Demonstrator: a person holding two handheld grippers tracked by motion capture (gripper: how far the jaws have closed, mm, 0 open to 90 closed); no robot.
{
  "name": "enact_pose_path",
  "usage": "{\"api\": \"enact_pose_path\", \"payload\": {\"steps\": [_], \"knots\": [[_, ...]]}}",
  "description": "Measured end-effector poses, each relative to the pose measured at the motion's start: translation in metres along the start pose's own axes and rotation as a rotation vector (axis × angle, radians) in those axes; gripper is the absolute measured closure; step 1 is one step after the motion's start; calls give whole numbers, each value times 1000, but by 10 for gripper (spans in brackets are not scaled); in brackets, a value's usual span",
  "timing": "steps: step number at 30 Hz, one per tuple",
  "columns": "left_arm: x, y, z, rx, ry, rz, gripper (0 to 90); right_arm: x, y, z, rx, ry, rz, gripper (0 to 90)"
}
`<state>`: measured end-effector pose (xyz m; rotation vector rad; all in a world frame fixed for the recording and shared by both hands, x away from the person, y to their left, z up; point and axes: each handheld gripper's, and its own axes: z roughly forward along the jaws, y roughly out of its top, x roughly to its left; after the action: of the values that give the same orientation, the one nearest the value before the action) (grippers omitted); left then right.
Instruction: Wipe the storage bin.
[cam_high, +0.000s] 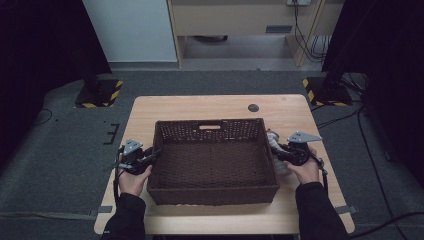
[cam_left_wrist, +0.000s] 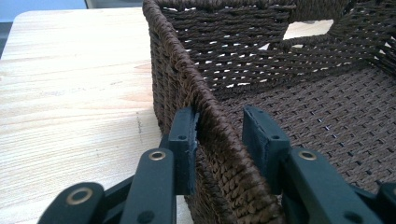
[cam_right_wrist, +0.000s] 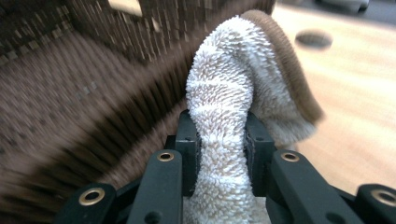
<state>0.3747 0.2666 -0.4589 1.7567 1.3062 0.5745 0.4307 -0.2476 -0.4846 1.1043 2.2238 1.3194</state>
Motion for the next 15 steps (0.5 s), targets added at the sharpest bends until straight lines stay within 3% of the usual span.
{"api": "enact_pose_path", "payload": {"steps": [4,8,11,15], "knots": [[-1,1,1,-4,10,5,658,0,-14,18,88,-8,2,732],[-1,1,2,-8,14,-1,663,1,-13,22,99,-20,6,731],[0,1,3,-11,14,-6,665,0,-9,14,68,-25,14,731],[0,3,6,-12,18,-3,666,-3,7,-11,-56,-21,20,732]]}}
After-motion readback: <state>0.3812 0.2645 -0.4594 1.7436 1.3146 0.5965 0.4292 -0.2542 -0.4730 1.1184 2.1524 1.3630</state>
